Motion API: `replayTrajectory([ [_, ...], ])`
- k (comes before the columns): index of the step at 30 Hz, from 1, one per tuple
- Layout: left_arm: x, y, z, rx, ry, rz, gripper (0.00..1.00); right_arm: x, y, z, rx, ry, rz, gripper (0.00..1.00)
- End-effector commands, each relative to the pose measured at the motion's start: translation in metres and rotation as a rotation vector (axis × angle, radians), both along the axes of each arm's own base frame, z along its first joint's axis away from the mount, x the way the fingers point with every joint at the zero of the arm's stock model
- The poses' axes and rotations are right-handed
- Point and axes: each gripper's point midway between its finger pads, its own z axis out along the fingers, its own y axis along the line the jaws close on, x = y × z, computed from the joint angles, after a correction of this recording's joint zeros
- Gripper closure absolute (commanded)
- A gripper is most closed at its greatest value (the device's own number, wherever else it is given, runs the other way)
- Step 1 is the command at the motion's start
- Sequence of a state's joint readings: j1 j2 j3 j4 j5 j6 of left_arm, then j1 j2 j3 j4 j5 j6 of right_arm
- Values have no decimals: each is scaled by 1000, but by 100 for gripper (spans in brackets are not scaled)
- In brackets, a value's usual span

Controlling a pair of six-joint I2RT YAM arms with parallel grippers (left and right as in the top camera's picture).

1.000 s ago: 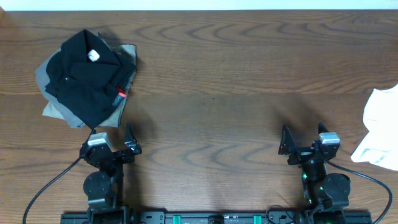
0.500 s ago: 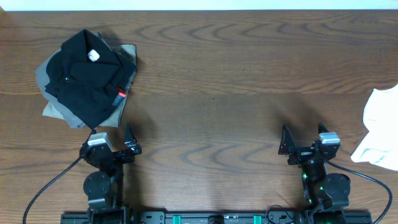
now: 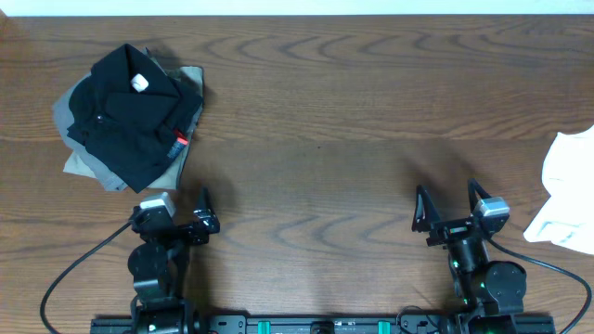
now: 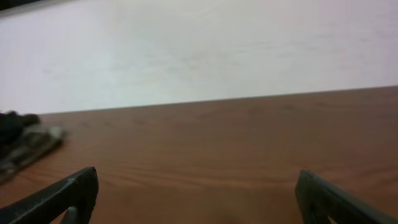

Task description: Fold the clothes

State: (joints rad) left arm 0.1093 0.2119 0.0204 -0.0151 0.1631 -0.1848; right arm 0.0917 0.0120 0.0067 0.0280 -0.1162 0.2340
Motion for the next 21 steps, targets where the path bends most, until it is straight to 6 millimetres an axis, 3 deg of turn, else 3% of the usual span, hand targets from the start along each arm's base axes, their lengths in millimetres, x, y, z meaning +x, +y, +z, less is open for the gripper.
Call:
replayTrajectory([
  [1, 1, -16, 15, -36, 10, -87, 2, -4, 13, 10, 30, -26, 71, 1],
  [7, 20, -4, 91, 10, -22, -35, 2, 3, 2, 40, 20, -14, 6, 1],
  [11, 35, -4, 101, -14, 128, -48, 2, 21, 3, 62, -31, 76, 2, 1],
  [15, 50, -8, 107, -44, 266, -74, 2, 55, 7, 74, -91, 258, 8, 1],
  [18, 64, -8, 115, -54, 305, -82, 2, 88, 2, 72, -262, 385, -2, 1],
  [21, 75, -13, 124, -68, 299, -114, 2, 120, -3, 56, -308, 542, -2, 1],
])
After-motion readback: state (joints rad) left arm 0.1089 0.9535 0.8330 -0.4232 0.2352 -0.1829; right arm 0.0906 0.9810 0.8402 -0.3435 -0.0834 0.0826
